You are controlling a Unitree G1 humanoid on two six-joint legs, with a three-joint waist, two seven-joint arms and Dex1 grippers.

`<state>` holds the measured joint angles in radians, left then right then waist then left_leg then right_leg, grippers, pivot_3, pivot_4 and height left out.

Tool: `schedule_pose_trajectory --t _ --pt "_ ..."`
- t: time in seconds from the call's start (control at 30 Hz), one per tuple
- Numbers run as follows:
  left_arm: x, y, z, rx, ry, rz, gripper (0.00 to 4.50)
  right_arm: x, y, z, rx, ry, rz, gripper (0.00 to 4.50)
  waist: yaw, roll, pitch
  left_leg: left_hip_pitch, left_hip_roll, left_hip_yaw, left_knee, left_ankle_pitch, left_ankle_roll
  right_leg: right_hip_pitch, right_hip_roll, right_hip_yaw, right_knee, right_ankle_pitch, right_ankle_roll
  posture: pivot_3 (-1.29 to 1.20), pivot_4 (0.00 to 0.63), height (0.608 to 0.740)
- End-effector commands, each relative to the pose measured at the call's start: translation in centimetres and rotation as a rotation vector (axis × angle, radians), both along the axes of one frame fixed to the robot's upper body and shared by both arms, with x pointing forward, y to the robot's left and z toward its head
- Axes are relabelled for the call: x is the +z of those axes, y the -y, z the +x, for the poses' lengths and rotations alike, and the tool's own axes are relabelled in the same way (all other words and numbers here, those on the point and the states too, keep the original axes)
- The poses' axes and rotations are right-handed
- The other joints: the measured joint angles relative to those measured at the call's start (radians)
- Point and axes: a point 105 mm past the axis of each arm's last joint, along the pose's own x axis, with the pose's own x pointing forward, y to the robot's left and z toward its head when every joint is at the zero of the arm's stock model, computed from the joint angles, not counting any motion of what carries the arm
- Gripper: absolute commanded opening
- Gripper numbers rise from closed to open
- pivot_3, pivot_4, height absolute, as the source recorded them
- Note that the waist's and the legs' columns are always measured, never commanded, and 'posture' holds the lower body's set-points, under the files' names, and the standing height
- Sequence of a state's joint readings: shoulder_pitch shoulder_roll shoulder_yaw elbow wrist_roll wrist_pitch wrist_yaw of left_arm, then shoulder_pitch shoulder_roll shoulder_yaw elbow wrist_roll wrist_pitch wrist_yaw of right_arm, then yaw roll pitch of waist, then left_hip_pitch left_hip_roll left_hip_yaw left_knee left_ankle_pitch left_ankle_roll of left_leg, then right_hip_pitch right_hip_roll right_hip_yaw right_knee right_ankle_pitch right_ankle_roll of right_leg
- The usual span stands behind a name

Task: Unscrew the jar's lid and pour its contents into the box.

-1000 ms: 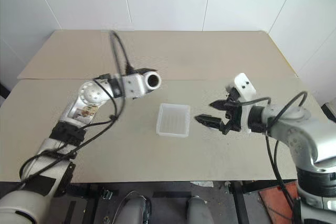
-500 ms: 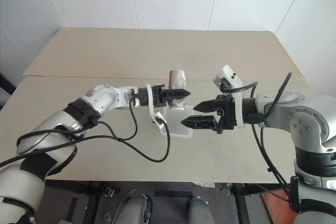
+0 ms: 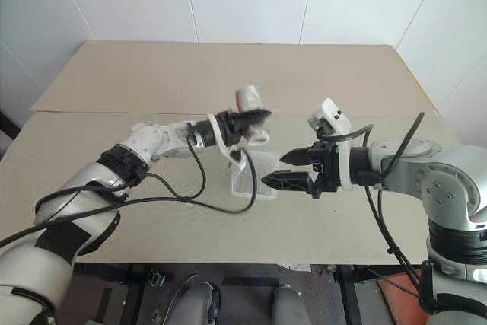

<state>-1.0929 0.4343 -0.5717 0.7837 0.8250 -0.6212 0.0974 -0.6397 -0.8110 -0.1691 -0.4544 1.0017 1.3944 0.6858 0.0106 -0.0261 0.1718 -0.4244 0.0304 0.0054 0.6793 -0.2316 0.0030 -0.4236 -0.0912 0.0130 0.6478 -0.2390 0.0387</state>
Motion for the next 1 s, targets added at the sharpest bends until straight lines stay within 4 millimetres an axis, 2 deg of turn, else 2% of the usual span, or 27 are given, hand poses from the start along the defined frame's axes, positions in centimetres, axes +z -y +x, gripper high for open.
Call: schedule_pose_trajectory --t 0.03,0.1,0.27,0.37,0.43,0.57,0.63,0.67,0.73,0.8,0.83,0.9,1.0 --pt "4.0 -3.2 2.4 0.161 -0.412 -0.495 1.95 1.4 0.3 -0.2 -0.01 0.083 0.029 4.44 -0.001 0.0 0.0 0.0 0.0 0.0 0.0 0.0 0.0 0.0 0.0 0.0 0.0 0.0 0.0 0.0 0.15 0.74" --pt "4.7 -4.6 3.2 0.203 -0.645 -0.731 1.95 1.5 0.4 -0.2 -0.02 0.092 0.036 4.44 0.0 0.0 0.0 0.0 0.0 -0.001 0.001 0.0 0.0 0.001 0.0 0.0 0.0 0.0 0.0 0.0 0.15 0.74" --pt "4.8 -7.4 3.1 0.233 -0.95 -1.026 1.95 1.6 0.5 0.0 -0.046 0.094 0.081 4.44 -0.014 0.0 0.0 0.0 0.0 -0.002 0.001 0.0 0.0 0.001 0.001 -0.001 0.0 0.0 0.0 0.0 0.15 0.74" --pt "2.0 -9.2 3.1 0.341 -1.095 -1.148 1.95 1.4 0.2 0.1 -0.054 0.086 0.104 4.44 -0.022 0.0 0.0 0.001 0.0 -0.002 0.001 0.0 0.0 0.003 0.001 -0.001 0.0 0.0 0.0 0.0 0.15 0.74" --pt "-0.1 -9.7 2.7 0.403 -1.149 -1.128 1.95 1.2 -0.1 -0.1 -0.055 0.083 0.113 4.44 -0.025 0.0 0.0 0.003 0.0 -0.002 0.001 0.0 0.0 0.004 0.001 0.0 0.0 0.0 0.0 0.0 0.15 0.74" --pt "-0.9 -10.0 1.9 0.398 -1.149 -1.159 1.95 1.2 -0.1 -0.1 -0.067 0.082 0.127 4.44 -0.024 0.0 0.0 0.002 0.0 -0.002 0.001 0.0 0.0 0.002 0.001 0.001 0.0 0.0 0.0 0.0 0.15 0.74" --pt "-0.5 -9.8 1.8 0.398 -1.076 -1.103 1.95 0.9 -0.1 -0.1 -0.072 0.078 0.115 4.44 -0.021 0.0 0.0 0.001 0.0 -0.002 0.001 0.0 0.0 0.002 0.001 0.0 0.0 0.0 0.0 0.0 0.15 0.74" --pt "0.2 -9.7 1.9 0.414 -0.951 -1.04 1.95 0.8 -0.1 0.0 -0.074 0.077 0.105 4.44 -0.018 0.0 0.0 0.001 0.0 -0.002 0.001 0.0 0.0 0.002 0.001 0.0 0.0 0.0 0.0 0.0 0.15 0.74" --pt "2.5 -8.4 1.6 0.394 -0.62 -0.762 1.95 0.8 0.1 0.0 -0.075 0.079 0.088 4.44 -0.013 0.0 0.0 0.002 -0.001 -0.002 0.001 0.0 0.0 0.003 0.001 0.0 0.0 0.0 0.0 0.0 0.15 0.74" --pt "5.3 -5.9 0.5 0.292 -0.203 -0.382 1.95 1.2 0.3 0.2 -0.069 0.084 0.08 4.44 -0.009 0.0 0.0 0.002 -0.001 -0.002 0.0 0.0 0.0 0.003 0.001 0.001 -0.001 0.0 0.0 0.0 0.15 0.74" --pt "5.8 -4.8 -0.1 0.226 -0.047 -0.222 1.95 1.4 0.4 0.2 -0.066 0.086 0.074 4.44 -0.004 0.0 0.0 0.002 -0.001 -0.002 0.0 0.0 0.0 0.002 0.001 0.001 -0.001 0.0 0.0 0.0 0.15 0.74" --pt "5.8 -3.0 -1.1 0.097 0.169 0.045 1.95 1.5 0.5 0.3 -0.06 0.089 0.057 4.44 0.003 0.0 0.0 0.002 -0.001 -0.001 0.0 0.0 0.0 0.002 0.001 0.001 -0.004 0.0 0.0 0.0 0.15 0.74" --pt "4.4 -0.3 -2.4 -0.08 0.354 0.291 1.95 1.4 0.7 0.5 -0.049 0.091 0.025 4.44 0.011 0.0 -0.001 0.002 -0.002 -0.001 0.0 0.0 0.0 0.003 -0.001 0.0 -0.006 0.0 0.0 0.0 0.15 0.74"
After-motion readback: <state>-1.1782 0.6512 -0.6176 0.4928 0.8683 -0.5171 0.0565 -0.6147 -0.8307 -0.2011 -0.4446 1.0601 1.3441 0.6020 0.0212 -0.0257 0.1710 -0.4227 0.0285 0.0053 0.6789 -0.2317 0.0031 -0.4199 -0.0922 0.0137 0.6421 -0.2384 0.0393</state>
